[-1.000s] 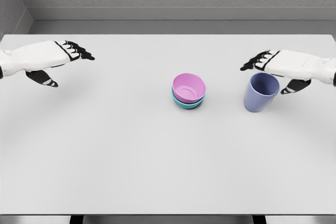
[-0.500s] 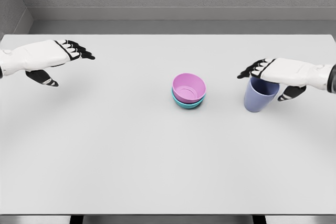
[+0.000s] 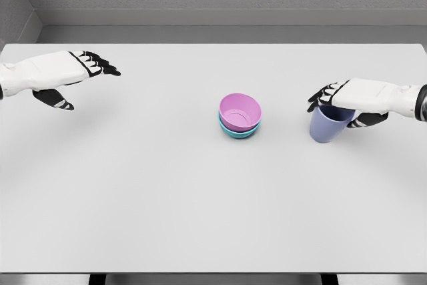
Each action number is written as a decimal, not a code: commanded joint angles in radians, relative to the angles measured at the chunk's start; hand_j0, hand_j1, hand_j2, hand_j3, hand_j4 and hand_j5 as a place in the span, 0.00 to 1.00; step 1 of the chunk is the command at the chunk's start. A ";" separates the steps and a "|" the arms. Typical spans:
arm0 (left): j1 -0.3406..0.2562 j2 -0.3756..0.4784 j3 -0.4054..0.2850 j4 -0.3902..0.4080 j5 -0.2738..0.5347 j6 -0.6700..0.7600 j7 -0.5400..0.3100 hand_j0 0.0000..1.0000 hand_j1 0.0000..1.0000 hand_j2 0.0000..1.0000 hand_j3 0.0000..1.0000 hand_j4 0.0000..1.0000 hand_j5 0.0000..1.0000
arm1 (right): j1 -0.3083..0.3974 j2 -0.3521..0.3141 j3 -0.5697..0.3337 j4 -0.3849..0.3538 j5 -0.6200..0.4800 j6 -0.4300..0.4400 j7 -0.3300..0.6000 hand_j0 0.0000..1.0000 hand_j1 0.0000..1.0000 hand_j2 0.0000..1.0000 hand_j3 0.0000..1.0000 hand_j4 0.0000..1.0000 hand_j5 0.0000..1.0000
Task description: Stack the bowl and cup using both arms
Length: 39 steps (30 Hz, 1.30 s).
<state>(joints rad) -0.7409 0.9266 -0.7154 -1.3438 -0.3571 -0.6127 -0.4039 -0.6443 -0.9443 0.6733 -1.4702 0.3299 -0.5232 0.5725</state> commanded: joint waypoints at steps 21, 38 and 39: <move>0.000 0.001 0.001 -0.003 0.006 0.002 0.000 1.00 1.00 1.00 1.00 1.00 1.00 | -0.049 -0.005 -0.044 -0.012 -0.006 -0.003 -0.006 0.70 0.70 0.70 0.70 0.70 0.70; 0.000 0.001 0.002 -0.003 0.006 0.002 -0.001 1.00 1.00 1.00 1.00 1.00 1.00 | -0.083 0.001 -0.106 -0.027 -0.011 -0.015 -0.006 0.66 0.66 0.66 0.66 0.66 0.66; 0.000 0.001 0.002 -0.003 0.006 0.002 -0.001 1.00 1.00 1.00 1.00 1.00 1.00 | -0.098 0.013 -0.106 -0.027 -0.011 -0.015 -0.006 0.66 0.66 0.66 0.66 0.66 0.66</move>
<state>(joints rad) -0.7409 0.9269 -0.7142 -1.3477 -0.3570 -0.6128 -0.4042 -0.7440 -0.9378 0.5716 -1.4932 0.3245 -0.5399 0.5666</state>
